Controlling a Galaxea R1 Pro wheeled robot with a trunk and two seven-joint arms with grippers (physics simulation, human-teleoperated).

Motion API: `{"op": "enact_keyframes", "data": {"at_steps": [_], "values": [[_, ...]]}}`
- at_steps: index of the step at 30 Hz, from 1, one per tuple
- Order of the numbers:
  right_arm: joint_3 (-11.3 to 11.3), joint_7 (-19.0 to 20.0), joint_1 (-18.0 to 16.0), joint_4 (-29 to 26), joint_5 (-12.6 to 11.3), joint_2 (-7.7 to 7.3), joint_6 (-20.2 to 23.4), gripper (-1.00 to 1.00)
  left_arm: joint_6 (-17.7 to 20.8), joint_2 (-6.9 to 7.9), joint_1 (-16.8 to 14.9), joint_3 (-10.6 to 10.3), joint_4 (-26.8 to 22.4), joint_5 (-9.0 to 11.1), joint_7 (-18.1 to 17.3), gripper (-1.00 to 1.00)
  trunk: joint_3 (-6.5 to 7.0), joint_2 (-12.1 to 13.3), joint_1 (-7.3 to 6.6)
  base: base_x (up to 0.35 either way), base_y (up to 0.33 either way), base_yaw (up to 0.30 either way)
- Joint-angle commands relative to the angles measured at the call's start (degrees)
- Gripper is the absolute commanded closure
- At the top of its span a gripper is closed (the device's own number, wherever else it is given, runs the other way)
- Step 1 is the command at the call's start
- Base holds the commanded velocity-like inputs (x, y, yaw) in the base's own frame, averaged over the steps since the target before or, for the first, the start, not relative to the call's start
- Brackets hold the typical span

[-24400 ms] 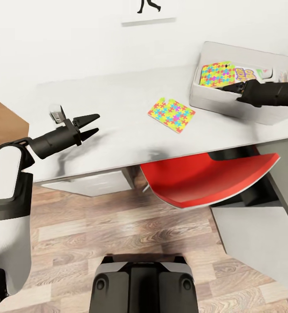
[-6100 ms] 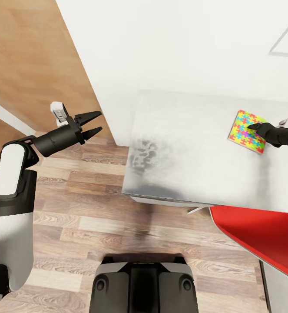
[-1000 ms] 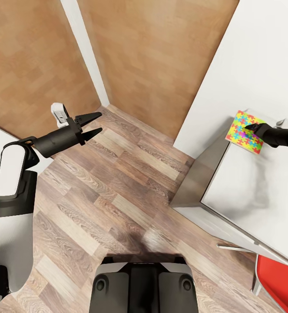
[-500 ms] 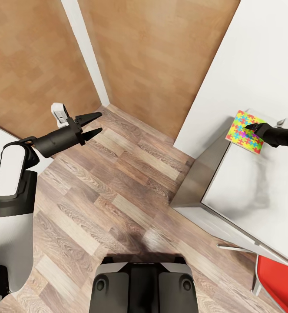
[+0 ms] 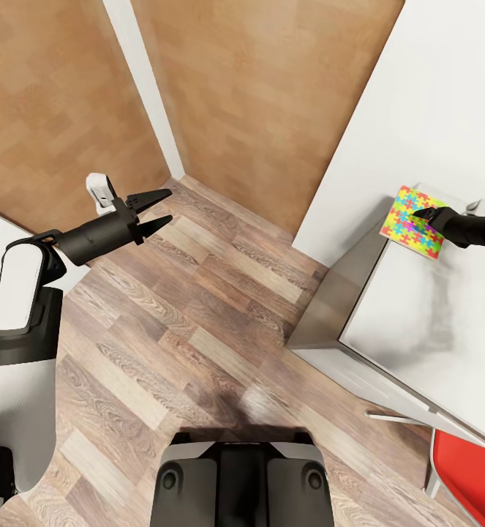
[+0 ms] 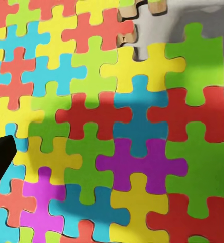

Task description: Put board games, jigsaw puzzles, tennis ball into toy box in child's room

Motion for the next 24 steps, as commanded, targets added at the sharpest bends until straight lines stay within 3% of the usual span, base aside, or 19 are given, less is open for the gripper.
{"op": "enact_keyframes", "data": {"at_steps": [1, 24], "values": [[0.1, -0.5, 0.0, -0.1, -1.6, 0.02, 0.0, -1.00, 0.2, -0.02, -0.1, 0.1, 0.0, -0.6, -0.6, -1.00, -0.07, -0.1, 0.11, 0.000, 0.000, 0.000], [-0.1, 0.6, 0.0, -0.1, -1.9, -0.13, 0.1, -1.00, 0.2, -0.02, -0.1, 0.1, 0.0, -0.6, -0.7, -1.00, -0.07, -0.1, 0.11, 0.000, 0.000, 0.000]]}}
